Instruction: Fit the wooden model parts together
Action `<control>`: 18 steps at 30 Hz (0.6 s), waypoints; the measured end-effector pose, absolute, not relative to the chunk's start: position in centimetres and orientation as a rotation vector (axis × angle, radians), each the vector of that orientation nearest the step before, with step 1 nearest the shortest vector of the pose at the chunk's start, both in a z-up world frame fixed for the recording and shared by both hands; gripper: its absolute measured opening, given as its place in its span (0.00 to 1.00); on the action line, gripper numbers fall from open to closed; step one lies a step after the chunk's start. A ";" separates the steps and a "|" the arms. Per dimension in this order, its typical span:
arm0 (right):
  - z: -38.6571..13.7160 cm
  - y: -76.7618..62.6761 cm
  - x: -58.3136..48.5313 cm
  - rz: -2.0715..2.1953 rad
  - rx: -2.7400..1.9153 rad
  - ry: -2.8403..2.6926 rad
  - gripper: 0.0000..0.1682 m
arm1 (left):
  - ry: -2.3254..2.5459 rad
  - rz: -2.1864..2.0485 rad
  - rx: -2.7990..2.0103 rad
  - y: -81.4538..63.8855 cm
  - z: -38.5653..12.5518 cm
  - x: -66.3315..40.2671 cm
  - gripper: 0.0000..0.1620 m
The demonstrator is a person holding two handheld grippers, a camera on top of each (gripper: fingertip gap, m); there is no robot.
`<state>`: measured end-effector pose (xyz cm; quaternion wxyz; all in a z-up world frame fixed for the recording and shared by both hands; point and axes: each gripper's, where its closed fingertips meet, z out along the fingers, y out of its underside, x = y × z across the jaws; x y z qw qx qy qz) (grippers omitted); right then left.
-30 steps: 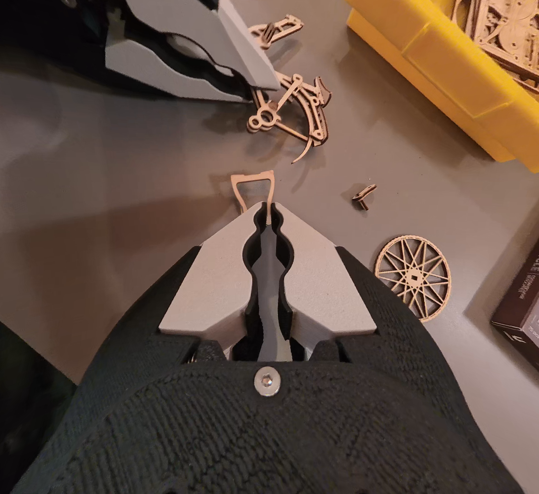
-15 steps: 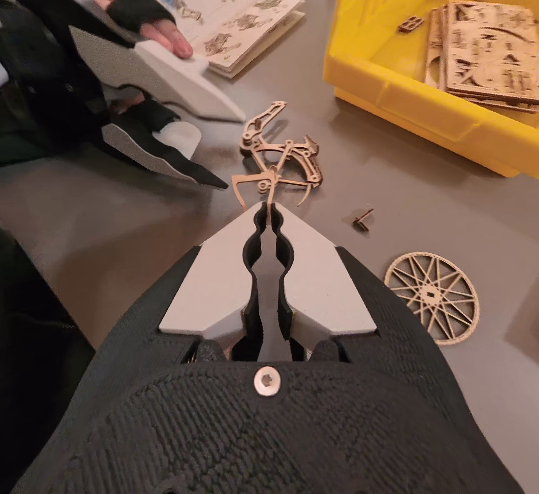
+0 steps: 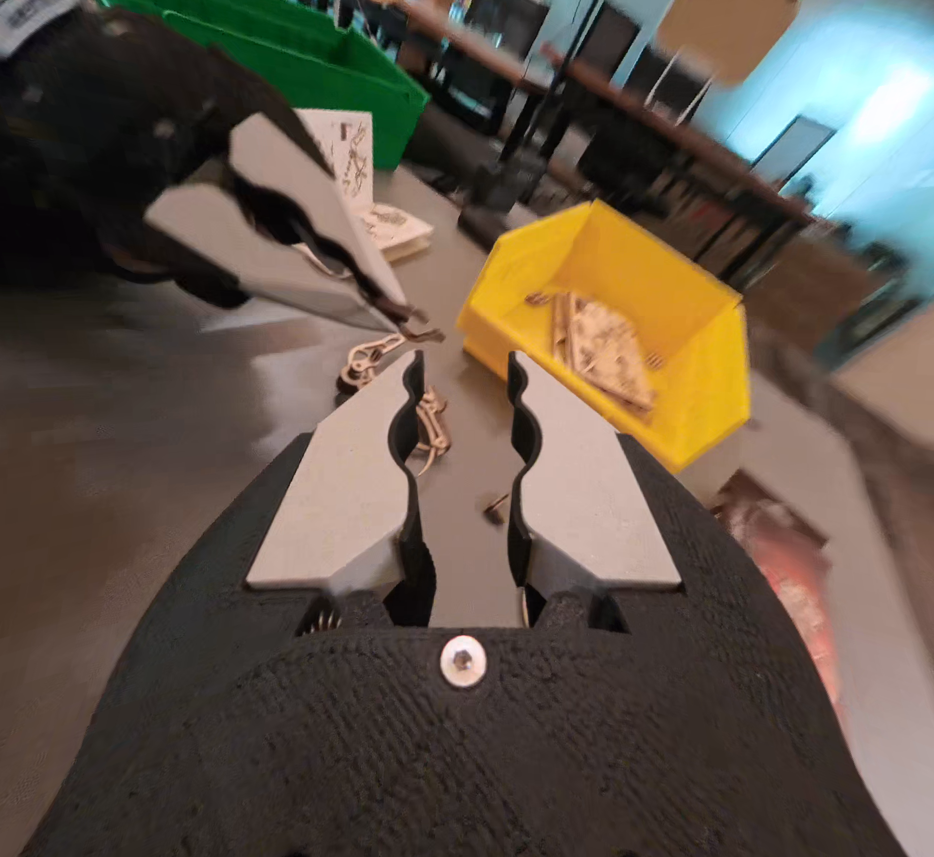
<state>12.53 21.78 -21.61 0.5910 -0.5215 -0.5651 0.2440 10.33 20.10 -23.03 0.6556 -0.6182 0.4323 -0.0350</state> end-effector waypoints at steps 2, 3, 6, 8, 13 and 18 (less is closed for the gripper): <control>-21.1 20.6 11.8 0.463 -1.074 -1.353 0.19 | 0.740 -0.468 -1.471 20.0 -21.1 10.1 0.00; -21.1 20.0 11.3 0.399 -1.007 -1.377 0.19 | 0.643 -0.623 -1.489 20.0 -20.5 9.9 0.00; -20.6 19.3 10.0 0.145 -0.827 -1.390 0.19 | 0.429 -0.926 -1.506 20.2 -19.9 9.5 0.00; -19.9 19.4 9.4 -0.021 -0.735 -1.355 0.19 | 0.314 -1.050 -1.513 20.4 -19.9 9.3 0.00; -21.3 20.5 8.4 -0.320 -0.679 -1.397 0.18 | 0.133 -1.231 -1.499 20.6 -19.8 8.9 0.00; -21.6 21.2 8.6 -0.392 -0.703 -1.372 0.08 | 0.149 -1.248 -1.534 20.5 -20.6 9.6 0.00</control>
